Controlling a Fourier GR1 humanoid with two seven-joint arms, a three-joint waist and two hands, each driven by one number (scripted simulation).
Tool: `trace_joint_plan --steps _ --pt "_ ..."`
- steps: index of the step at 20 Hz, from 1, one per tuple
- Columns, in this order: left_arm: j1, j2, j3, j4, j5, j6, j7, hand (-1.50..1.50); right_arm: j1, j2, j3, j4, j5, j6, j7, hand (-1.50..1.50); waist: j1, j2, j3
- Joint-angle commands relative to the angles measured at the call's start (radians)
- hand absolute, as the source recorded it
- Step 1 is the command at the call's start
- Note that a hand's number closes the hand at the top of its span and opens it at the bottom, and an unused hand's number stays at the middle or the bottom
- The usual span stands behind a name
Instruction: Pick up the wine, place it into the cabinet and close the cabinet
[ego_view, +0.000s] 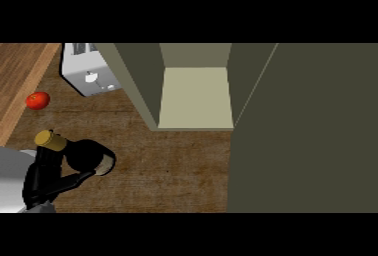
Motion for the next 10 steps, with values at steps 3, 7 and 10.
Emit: trace_joint_plan --steps 3,7,10 --pt "-0.059 -0.047 -0.026 0.169 -0.036 0.044 -0.140 -1.50 0.035 -0.012 -0.055 0.040 -0.055 0.048 -0.065 -1.50 -0.001 0.000 0.000" --pt "-0.125 0.018 0.009 0.331 -0.006 -0.026 -0.209 -1.50 -0.052 0.013 0.022 -0.011 0.028 -0.034 0.039 -1.50 0.000 0.001 0.000" --pt "-0.154 0.023 0.020 0.338 0.033 -0.029 -0.174 -1.50 0.040 0.002 -0.004 -0.030 0.011 0.019 -0.010 -1.50 -0.002 0.000 0.000"
